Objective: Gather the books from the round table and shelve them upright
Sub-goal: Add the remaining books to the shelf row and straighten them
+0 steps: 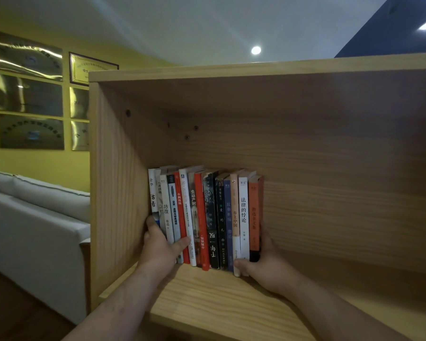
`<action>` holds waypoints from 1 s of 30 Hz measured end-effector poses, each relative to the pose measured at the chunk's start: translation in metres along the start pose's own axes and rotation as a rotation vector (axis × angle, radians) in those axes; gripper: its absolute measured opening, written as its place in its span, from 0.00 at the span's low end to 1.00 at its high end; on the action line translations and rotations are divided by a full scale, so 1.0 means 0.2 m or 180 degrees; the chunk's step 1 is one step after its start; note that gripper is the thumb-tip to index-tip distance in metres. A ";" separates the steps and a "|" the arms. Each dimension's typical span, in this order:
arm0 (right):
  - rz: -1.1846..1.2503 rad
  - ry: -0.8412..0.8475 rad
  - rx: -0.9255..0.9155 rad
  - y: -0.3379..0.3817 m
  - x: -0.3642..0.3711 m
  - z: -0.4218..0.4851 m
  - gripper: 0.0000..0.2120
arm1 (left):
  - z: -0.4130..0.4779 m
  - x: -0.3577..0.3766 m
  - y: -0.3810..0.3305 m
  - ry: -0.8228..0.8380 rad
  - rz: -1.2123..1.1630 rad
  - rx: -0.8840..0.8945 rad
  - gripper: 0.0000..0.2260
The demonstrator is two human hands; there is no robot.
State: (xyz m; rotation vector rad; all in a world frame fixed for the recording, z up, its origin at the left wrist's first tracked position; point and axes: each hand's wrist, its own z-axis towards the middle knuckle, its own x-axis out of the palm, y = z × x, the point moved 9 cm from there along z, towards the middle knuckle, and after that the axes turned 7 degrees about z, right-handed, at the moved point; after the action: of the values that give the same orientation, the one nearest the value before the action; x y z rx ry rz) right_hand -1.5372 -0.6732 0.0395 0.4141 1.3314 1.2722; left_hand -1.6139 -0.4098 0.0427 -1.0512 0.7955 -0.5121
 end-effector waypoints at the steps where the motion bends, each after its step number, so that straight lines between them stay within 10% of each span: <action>1: -0.0018 -0.0034 -0.0006 0.00 0.00 0.00 0.59 | 0.01 0.01 0.00 0.0015 -0.0056 0.0014 0.34; 8: 0.0001 -0.0052 -0.0051 -0.03 -0.01 0.01 0.59 | 0.00 0.01 0.01 0.0152 -0.0619 -0.0022 0.16; 30: -0.0071 -0.0020 -0.0081 0.00 0.00 0.00 0.58 | 0.00 0.02 -0.03 0.0080 -0.0860 0.0142 0.24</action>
State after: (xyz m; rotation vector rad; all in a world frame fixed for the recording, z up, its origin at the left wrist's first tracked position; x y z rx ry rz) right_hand -1.5380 -0.6733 0.0386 0.3841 1.3098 1.2673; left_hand -1.6123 -0.4151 0.0467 -1.1192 0.6638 -0.7705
